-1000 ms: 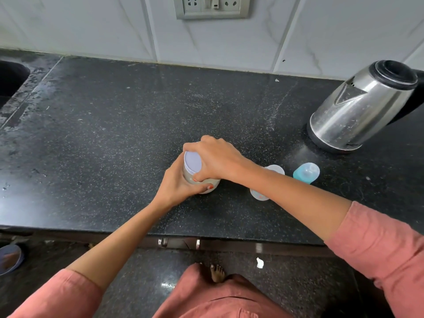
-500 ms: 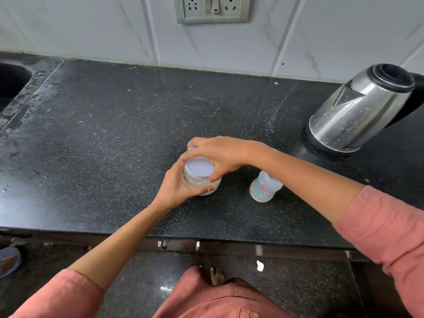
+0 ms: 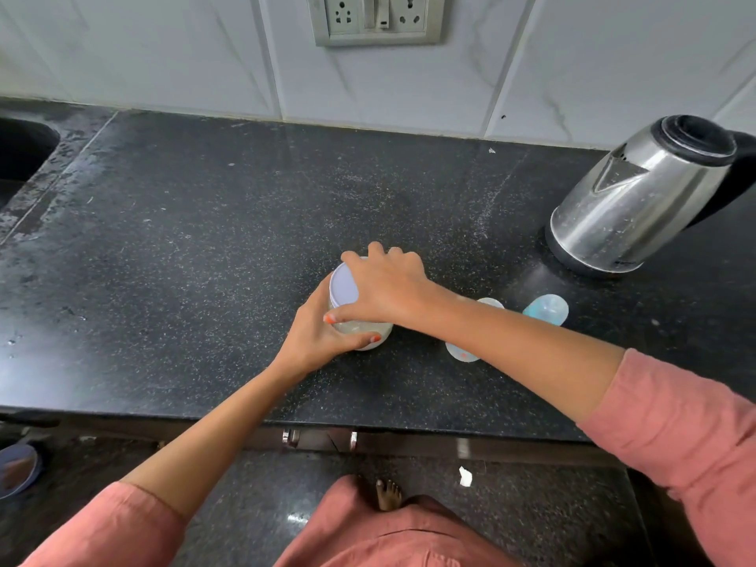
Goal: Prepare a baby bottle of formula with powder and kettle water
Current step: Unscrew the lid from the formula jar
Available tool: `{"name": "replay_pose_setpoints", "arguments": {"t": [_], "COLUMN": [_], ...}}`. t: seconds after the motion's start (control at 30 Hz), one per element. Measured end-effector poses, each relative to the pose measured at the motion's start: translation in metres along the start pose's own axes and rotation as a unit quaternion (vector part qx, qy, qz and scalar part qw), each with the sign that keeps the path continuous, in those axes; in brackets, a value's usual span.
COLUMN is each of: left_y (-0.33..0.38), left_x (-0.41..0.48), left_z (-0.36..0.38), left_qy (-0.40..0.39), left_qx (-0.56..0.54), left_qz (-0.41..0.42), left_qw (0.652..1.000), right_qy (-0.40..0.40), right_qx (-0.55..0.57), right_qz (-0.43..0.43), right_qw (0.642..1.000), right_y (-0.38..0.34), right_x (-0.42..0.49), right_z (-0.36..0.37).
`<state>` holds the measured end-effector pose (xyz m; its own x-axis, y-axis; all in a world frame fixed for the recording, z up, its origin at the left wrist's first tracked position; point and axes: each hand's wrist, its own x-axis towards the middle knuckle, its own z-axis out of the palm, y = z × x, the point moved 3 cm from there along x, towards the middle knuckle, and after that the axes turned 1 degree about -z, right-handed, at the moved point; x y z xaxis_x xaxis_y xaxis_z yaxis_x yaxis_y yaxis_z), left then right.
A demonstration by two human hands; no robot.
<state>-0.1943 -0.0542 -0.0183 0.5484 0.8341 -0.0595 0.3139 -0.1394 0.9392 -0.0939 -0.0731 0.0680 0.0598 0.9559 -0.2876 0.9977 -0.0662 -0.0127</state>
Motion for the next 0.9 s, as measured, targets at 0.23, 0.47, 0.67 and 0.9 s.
{"name": "replay_pose_setpoints", "arguments": {"t": [0.23,0.47,0.67,0.9], "left_y": [-0.003,-0.003,0.0,0.004], "left_x": [0.002,0.001,0.0,-0.002], "left_z": [-0.001,-0.001,-0.002,-0.002], "left_qy": [-0.002,0.0,-0.002,0.001], "left_qx": [0.002,0.013,0.007,0.008], "left_qz": [-0.007,-0.013,0.003,0.029], "left_qw": [1.0,1.0,1.0,1.0], "right_qy": [-0.028,-0.096,-0.066,-0.032], "right_qx": [-0.015,0.042,0.198,0.202], "right_qz": [-0.093,-0.256,-0.197,-0.102], "right_qw": [0.995,0.961,0.958,0.973], "right_y": [0.004,0.012,0.041,0.076], "right_x": [0.004,0.014,0.014,0.049], "right_z": [-0.007,-0.004,-0.029,-0.029]}}
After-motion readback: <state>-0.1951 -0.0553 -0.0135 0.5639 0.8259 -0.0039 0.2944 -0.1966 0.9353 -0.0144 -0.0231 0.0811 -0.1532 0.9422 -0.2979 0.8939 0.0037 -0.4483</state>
